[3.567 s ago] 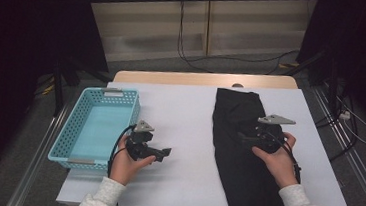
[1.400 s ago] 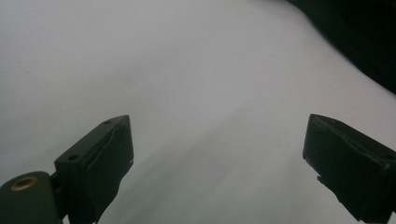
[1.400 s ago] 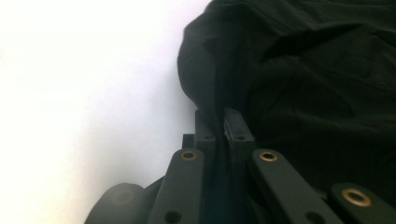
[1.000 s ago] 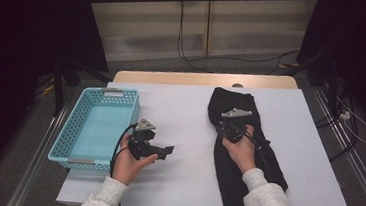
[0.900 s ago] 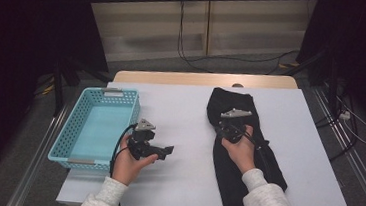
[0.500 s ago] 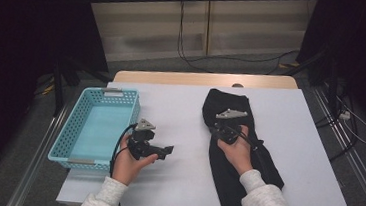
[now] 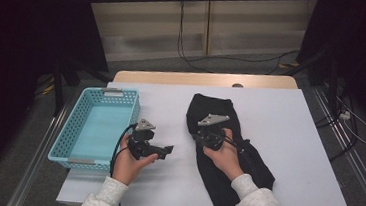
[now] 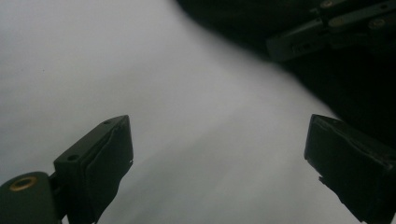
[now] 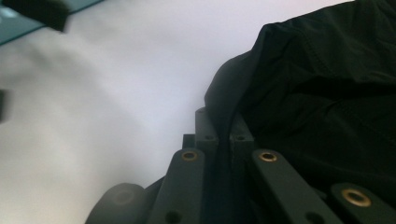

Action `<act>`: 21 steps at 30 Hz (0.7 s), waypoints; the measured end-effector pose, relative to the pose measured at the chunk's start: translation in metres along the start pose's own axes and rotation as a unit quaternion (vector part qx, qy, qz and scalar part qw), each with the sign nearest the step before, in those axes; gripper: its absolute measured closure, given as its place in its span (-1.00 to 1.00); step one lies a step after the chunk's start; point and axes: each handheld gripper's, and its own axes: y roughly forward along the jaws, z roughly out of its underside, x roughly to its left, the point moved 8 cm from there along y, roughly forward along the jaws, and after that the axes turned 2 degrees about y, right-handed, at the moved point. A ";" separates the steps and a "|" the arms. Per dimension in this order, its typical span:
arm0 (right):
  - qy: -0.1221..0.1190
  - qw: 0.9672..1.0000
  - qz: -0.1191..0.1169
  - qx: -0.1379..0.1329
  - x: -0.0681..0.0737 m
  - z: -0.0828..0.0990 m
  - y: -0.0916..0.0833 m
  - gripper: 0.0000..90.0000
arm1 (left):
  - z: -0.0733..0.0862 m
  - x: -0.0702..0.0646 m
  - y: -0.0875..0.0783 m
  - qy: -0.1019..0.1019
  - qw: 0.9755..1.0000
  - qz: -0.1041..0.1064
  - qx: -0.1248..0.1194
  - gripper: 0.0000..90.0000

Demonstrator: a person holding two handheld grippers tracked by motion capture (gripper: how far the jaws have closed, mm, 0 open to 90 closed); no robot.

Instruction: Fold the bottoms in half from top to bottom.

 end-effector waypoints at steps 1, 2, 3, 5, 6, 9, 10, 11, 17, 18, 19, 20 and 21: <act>-0.005 1.000 -0.009 0.000 0.006 0.000 0.001 0.92 | 0.000 0.001 0.000 0.001 1.000 0.000 0.002 -0.82; -0.014 1.000 -0.018 0.004 0.013 0.000 0.002 0.92 | 0.000 0.001 0.000 0.002 1.000 -0.002 0.001 -0.82; -0.021 0.999 -0.037 0.009 0.025 0.001 0.002 0.89 | 0.000 0.003 0.000 -0.001 1.000 -0.007 0.001 -0.82; -0.022 0.999 -0.045 0.011 0.029 0.002 0.003 0.85 | 0.000 0.003 0.001 -0.003 1.000 -0.009 0.001 -0.82; -0.019 0.998 -0.057 0.015 0.034 0.003 0.003 0.66 | -0.001 0.004 0.001 -0.003 1.000 -0.009 0.002 -0.82; -0.025 0.999 -0.044 0.020 0.033 0.004 -0.001 0.31 | -0.003 0.004 0.003 -0.003 1.000 -0.010 -0.001 -0.82; -0.025 0.999 -0.040 0.021 0.032 0.003 -0.004 0.19 | -0.004 0.003 0.003 -0.005 1.000 -0.008 -0.001 -0.82; -0.022 0.999 -0.032 0.018 0.029 0.003 -0.008 0.08 | -0.005 0.003 0.004 -0.002 1.000 -0.007 0.000 -0.82; -0.004 1.000 -0.007 0.009 0.008 0.007 -0.041 -0.11 | -0.012 0.003 0.008 -0.003 1.000 -0.007 -0.004 -0.82; 0.003 1.000 0.000 0.005 0.003 0.009 -0.049 -0.14 | -0.013 0.004 0.008 -0.003 1.000 -0.007 -0.005 -0.82; 0.006 1.000 0.005 0.001 -0.002 0.012 -0.056 -0.16 | -0.014 0.003 0.009 -0.006 1.000 -0.006 -0.008 -0.82; 0.010 1.000 0.010 0.000 -0.006 0.015 -0.063 -0.15 | -0.015 0.003 0.010 -0.003 1.000 -0.006 -0.007 -0.82; 0.011 1.000 0.020 -0.001 -0.012 0.019 -0.069 -0.16 | -0.016 0.002 0.010 -0.002 1.000 -0.005 -0.006 -0.82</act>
